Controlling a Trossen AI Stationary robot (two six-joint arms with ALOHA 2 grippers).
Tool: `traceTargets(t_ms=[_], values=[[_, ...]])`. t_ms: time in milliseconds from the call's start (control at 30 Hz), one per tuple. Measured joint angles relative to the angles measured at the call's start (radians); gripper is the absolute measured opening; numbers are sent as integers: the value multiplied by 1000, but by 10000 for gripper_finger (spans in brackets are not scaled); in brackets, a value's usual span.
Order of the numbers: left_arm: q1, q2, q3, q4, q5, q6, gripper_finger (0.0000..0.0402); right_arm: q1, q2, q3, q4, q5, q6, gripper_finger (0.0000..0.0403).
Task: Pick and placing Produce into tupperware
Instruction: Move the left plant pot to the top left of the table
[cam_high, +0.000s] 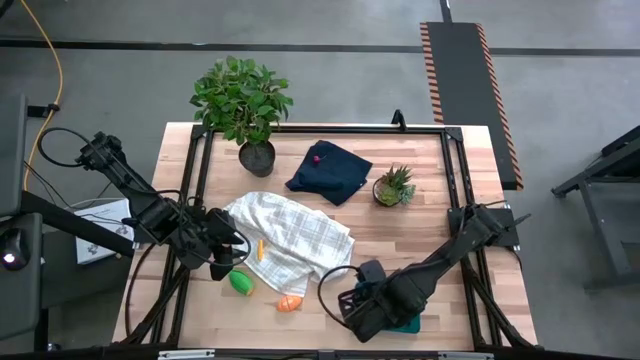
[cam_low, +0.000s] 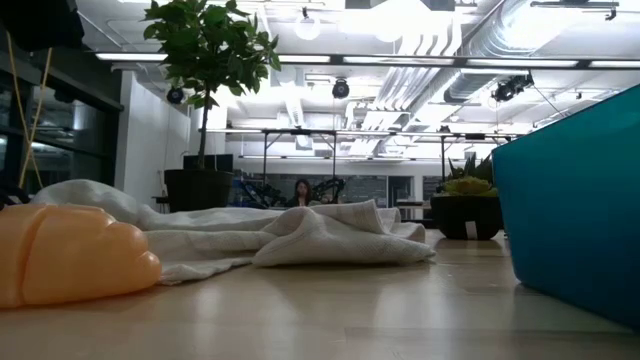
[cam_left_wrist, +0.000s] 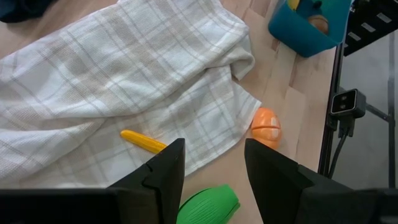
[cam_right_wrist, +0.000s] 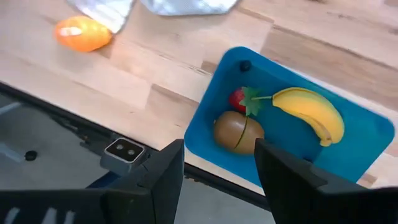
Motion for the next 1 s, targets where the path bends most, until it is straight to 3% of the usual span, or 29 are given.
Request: traceTargets(t_ms=[467,733,1000], values=[[0,0,0,0,15,1,156,-27,0,100,-4,45,-236,188],[0,0,0,0,15,4,156,-142,0,113,-4,-60,-476,188],[0,0,0,0,15,4,156,-274,0,113,-4,-76,-705,188]])
